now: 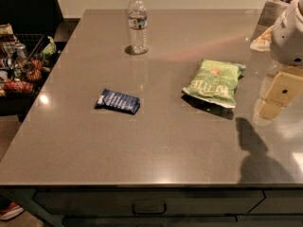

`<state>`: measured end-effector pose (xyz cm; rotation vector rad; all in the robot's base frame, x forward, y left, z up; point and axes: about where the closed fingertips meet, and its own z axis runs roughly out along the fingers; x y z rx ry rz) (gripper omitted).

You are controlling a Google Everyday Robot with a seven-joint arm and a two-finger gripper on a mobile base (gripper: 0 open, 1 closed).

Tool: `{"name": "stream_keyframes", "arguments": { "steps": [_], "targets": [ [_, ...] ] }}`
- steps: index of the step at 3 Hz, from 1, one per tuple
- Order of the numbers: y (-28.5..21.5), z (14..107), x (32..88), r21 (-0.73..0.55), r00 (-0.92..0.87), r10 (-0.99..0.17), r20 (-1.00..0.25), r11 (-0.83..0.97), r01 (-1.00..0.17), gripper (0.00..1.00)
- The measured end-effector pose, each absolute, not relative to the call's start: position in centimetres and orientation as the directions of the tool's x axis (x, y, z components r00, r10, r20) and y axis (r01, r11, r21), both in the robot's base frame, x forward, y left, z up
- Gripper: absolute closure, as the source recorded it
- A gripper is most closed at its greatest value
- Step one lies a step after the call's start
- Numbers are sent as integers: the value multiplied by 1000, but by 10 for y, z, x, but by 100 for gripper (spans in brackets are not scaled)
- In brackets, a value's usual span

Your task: Move water bottle near green jalapeno chip bag

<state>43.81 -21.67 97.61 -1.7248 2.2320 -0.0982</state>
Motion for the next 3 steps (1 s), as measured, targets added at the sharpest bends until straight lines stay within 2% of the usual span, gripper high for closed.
{"name": "stream_keyframes", "arguments": {
  "steps": [1,3],
  "targets": [
    [-217,976,438,-245,-222,-953,-207,270,-931,0],
    [-182,963,493,-217,-233,-893,-384,333,-918,0]
  ]
}}
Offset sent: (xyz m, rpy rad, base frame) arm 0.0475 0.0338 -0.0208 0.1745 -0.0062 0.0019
